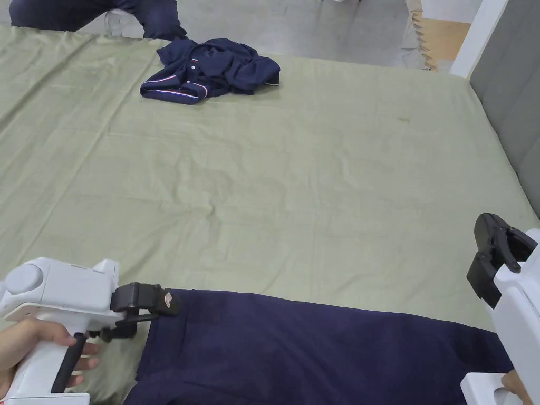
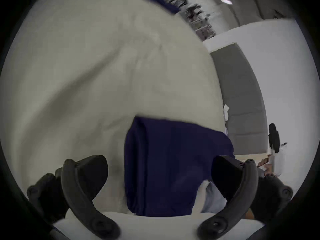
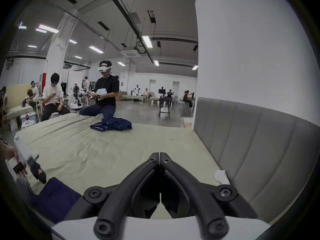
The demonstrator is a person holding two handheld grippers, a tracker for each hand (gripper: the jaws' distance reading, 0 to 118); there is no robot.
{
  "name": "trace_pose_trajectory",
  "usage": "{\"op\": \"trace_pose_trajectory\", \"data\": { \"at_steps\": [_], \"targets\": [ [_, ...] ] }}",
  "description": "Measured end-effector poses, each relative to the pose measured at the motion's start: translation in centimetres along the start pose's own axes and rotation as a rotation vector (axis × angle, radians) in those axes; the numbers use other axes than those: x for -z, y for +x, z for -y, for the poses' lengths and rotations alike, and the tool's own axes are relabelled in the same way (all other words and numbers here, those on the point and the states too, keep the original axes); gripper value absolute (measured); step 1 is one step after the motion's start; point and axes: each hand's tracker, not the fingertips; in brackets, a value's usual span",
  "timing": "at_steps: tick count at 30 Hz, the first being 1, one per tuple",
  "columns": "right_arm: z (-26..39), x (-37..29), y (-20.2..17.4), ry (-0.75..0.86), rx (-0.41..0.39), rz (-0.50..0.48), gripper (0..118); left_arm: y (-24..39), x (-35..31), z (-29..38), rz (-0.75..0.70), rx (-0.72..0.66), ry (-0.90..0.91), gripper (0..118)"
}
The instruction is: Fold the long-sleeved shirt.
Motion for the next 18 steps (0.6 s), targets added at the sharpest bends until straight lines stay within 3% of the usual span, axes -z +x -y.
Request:
{"op": "trace_pose_trajectory", "data": {
  "at_steps": [1,3,6,11,12,14,16,17,18],
  "targets": [
    [0.1,0.1,0.0,-0.003,-0.005,0.000,0,-0.3,0.8,0.3,0.006,-0.031,-0.027,110],
    [0.1,0.2,0.0,-0.009,-0.008,-0.011,0,0.1,1.0,0.2,0.063,0.081,0.014,112],
    [0.2,0.6,-0.2,-0.012,-0.021,-0.021,0,0.5,2.1,0.0,0.156,0.006,-0.032,112],
    [0.5,1.3,-0.7,-0.019,-0.011,-0.039,0,2.2,3.8,0.8,0.205,0.088,-0.059,109],
    [0.7,1.5,-0.8,-0.025,-0.001,-0.049,0,2.2,4.1,0.9,0.237,0.106,-0.060,101],
    [0.9,1.7,-1.0,-0.032,0.013,-0.057,0,2.8,4.3,1.4,0.243,0.106,-0.044,22],
    [1.1,1.8,-1.2,-0.033,0.017,-0.068,0,-0.1,4.4,0.8,0.049,0.099,0.004,21],
    [1.1,1.9,-1.3,-0.038,0.018,-0.071,0,-0.9,3.9,0.8,0.067,0.028,0.002,21],
    [1.2,2.1,-1.4,-0.042,0.011,-0.080,0,-0.1,3.1,1.0,0.184,0.053,0.015,21]
  ]
}}
